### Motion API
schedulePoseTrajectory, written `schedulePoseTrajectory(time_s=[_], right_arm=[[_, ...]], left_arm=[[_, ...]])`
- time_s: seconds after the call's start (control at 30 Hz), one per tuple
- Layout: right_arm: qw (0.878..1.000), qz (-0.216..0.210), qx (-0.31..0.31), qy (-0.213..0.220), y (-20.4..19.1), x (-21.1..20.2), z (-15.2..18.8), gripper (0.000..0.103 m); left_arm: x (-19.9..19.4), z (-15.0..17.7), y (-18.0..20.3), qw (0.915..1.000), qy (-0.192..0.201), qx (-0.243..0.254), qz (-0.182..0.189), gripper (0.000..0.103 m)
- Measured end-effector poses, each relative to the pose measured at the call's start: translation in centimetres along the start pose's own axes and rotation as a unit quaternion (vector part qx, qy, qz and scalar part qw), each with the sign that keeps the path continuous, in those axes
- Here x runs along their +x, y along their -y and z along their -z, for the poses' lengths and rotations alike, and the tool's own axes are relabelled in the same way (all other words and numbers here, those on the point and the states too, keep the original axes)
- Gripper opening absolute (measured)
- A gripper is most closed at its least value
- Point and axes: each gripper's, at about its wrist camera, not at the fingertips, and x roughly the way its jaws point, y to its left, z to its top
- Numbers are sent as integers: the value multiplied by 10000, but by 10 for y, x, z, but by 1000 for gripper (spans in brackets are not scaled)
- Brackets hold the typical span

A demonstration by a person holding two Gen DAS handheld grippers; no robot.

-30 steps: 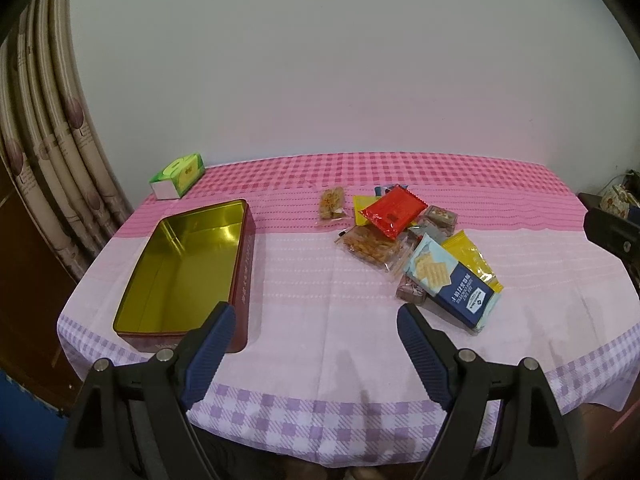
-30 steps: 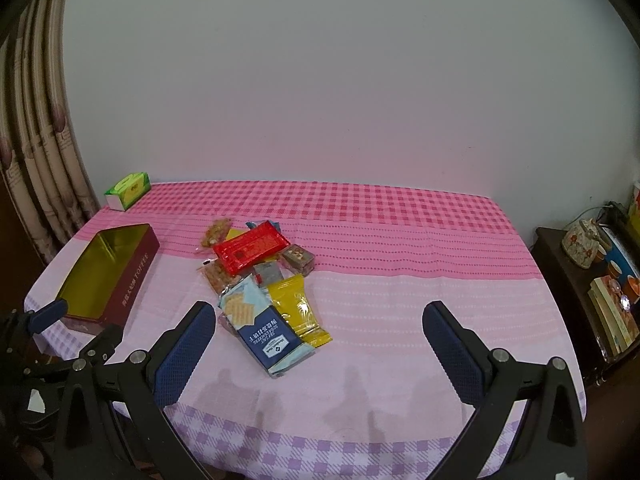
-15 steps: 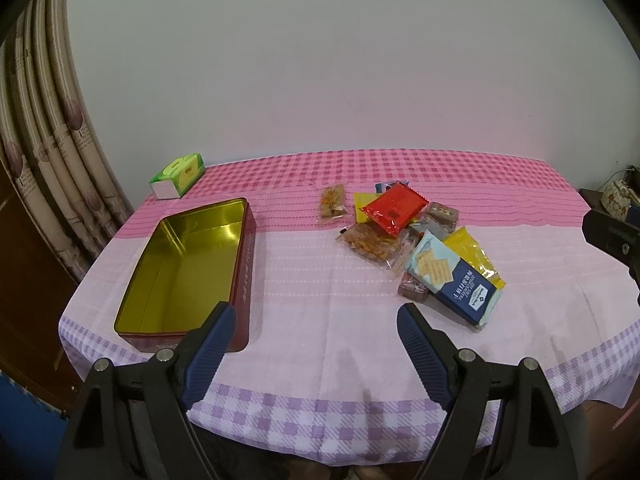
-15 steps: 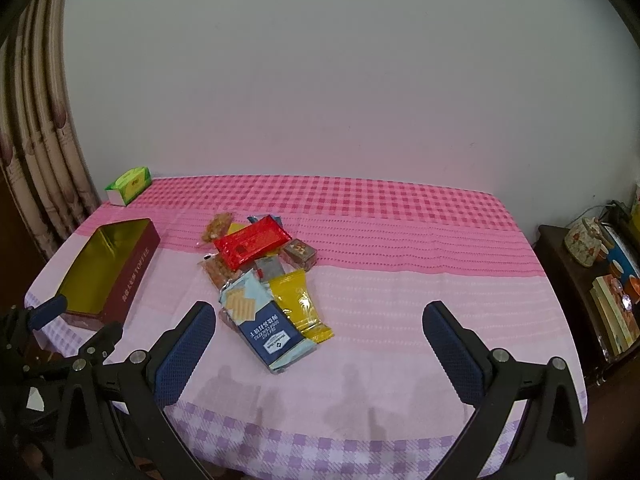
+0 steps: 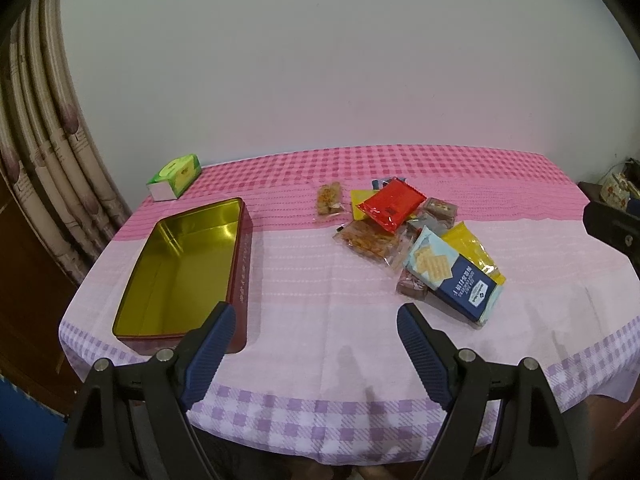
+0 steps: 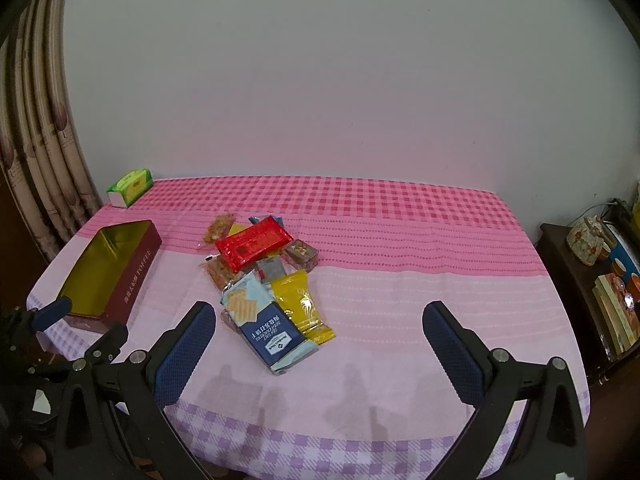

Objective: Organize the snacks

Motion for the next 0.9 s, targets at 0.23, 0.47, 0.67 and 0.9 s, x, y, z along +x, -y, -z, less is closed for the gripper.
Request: schedulePoseTrajectory(time_s=[0.23, 0.47, 0.67, 0.9], right_arm=[[10000, 3, 22, -1, 1, -1, -1, 103], [10000, -11, 32, 12, 2, -1, -2, 103], [10000, 7, 44, -57, 3, 5, -2, 103], [9999, 40, 59, -118, 9, 13, 0, 103]], left_arm=[[-2, -1, 5, 10000, 23, 47, -9, 85], [0, -2, 10, 10000, 12, 97, -9, 85], [10, 2, 13, 9998, -96, 152, 28, 85], [32, 8, 25, 9991, -293, 277, 113, 85]])
